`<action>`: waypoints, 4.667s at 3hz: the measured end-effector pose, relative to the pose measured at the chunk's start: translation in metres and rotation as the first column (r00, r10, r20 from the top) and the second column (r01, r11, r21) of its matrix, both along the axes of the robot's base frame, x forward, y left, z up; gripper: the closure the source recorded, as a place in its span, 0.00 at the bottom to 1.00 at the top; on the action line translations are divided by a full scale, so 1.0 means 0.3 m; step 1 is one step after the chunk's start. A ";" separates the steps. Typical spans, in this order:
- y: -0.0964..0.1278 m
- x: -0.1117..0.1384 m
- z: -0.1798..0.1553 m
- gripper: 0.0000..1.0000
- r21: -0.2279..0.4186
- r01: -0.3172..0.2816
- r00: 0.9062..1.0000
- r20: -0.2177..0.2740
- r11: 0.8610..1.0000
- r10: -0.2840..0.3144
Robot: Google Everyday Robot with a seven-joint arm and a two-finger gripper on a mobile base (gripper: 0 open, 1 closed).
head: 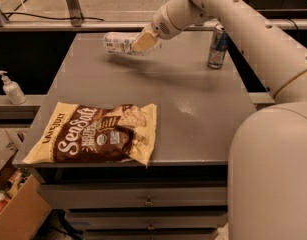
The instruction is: Move blue plastic bottle near redbull can
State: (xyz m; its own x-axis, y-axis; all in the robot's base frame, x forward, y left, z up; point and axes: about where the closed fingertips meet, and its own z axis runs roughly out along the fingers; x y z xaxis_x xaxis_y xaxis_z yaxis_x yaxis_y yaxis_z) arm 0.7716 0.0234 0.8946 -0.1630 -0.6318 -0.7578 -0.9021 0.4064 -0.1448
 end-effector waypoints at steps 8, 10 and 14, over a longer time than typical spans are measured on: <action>-0.719 -0.668 -0.039 1.00 -0.118 0.300 0.951 -0.040 0.947 -0.307; -0.854 -0.564 -0.073 1.00 -0.094 0.393 0.919 0.003 0.915 -0.395; -0.920 -0.317 -0.099 0.82 -0.072 0.417 0.909 0.014 0.906 -0.417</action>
Offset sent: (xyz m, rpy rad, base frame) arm -0.1009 -0.0855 0.0156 -0.0443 0.0334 0.0589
